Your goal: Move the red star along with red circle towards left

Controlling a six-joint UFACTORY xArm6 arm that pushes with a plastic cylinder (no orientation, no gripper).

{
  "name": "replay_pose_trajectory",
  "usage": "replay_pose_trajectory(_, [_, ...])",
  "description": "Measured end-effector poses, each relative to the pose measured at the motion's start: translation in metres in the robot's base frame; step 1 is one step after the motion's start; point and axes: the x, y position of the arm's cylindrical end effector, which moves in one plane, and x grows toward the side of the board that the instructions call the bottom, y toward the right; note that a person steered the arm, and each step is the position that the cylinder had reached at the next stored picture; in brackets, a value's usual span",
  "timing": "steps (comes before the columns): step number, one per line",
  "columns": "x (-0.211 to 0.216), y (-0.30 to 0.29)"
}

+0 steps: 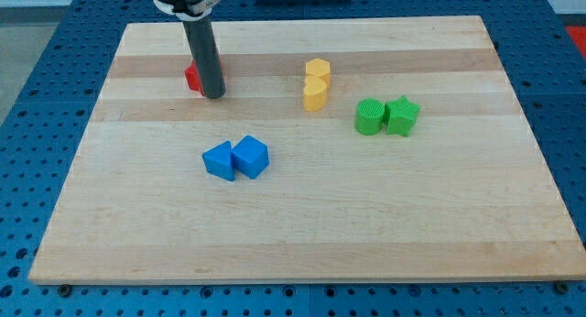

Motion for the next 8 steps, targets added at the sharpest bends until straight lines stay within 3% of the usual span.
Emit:
replay_pose_trajectory(2, [0.005, 0.009])
replay_pose_trajectory(5, [0.068, 0.025])
replay_pose_trajectory(8, [0.119, -0.025])
